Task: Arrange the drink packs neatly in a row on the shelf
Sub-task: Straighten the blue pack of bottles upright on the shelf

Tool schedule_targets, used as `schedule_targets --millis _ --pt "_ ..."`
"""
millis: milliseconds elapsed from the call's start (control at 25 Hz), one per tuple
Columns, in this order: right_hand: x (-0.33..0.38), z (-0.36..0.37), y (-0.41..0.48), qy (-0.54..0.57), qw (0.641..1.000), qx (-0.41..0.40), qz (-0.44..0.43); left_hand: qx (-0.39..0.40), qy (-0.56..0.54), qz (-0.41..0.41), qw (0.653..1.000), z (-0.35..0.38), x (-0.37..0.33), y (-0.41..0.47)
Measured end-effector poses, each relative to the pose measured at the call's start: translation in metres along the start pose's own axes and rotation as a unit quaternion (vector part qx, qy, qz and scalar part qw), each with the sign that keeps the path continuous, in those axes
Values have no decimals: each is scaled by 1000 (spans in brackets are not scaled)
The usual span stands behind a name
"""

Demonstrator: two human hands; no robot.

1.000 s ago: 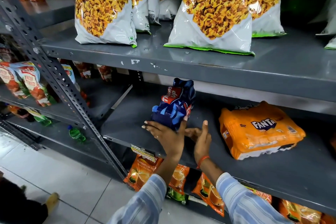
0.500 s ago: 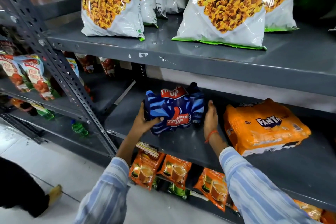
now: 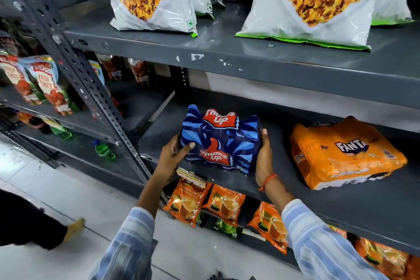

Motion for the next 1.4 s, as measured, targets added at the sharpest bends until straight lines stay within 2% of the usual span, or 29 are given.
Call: schedule_targets --millis 800,840,920,1000,1120,1200,1320,1360,1400 --pt "-21 3 -16 0 995 -86 -47 53 -30 -38 997 2 -3 -11" --pt "-19 3 -19 -4 994 -94 -56 42 -15 -34 998 9 -6 -16" --pt "-9 0 -25 -40 985 -129 -105 -26 92 17 995 24 -18 -29" --pt "14 -3 -32 -128 955 -165 -211 -93 216 106 966 43 -39 -40" --pt "56 -14 -36 -269 879 -162 -359 -117 296 177 931 81 -72 -54" --pt "76 -30 -35 -354 831 -148 -402 -120 299 234 917 110 -89 -65" --pt "101 -71 -33 -459 752 -157 -446 -112 226 355 900 164 -106 -83" --pt "107 -90 -30 -492 734 -167 -437 -81 210 351 909 185 -108 -85" --pt "115 -113 -25 -528 719 -178 -414 -37 202 312 928 207 -108 -85"
Point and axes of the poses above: each hand's wrist, its own y-axis towards the middle knuckle, its own z-axis out of the palm, x = y × z, the point moved 3 cm from there along y, towards the middle knuckle, and after that the axes turned 6 degrees about -z, right-handed, at the moved point
